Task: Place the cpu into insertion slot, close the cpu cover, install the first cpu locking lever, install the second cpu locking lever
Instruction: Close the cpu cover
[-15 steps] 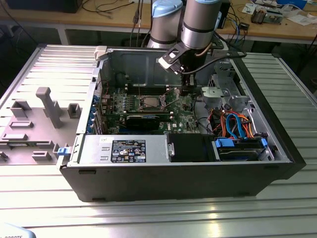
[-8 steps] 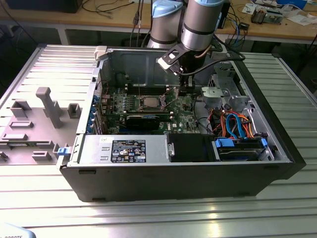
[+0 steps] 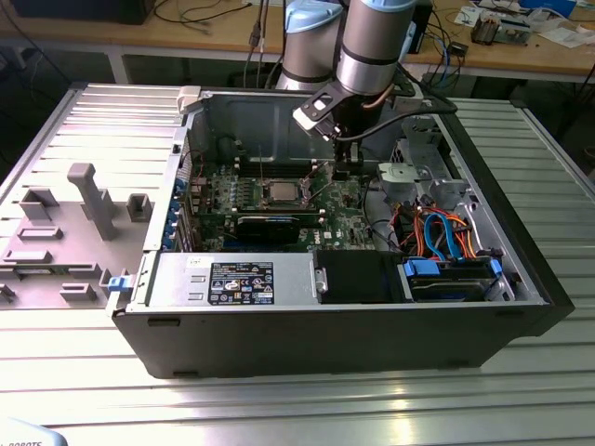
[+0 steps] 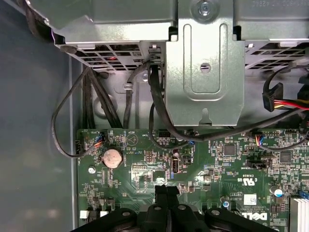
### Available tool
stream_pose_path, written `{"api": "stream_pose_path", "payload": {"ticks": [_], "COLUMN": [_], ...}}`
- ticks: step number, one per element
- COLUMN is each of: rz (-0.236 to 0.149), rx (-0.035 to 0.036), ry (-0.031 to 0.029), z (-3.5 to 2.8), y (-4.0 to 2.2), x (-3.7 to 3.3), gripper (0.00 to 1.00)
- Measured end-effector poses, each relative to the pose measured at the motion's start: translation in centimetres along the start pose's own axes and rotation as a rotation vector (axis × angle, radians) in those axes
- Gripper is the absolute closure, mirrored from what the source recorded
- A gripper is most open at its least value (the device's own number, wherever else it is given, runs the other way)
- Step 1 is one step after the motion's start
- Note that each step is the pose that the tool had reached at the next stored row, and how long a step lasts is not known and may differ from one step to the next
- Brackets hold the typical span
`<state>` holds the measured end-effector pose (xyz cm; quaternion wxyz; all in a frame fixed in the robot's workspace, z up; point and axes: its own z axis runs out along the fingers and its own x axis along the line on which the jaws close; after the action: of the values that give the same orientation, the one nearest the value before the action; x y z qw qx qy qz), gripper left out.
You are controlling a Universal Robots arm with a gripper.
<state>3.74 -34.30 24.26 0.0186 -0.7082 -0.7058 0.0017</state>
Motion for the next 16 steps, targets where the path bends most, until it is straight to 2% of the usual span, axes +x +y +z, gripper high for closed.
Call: {"api": "stream_pose_path", "payload": {"ticks": [16], "rz": [0.0], "rx": [0.0], "ry": [0.0], "z": [0.01], "y": [-0.46], "x": [0.0], "gripper": [0.89]}}
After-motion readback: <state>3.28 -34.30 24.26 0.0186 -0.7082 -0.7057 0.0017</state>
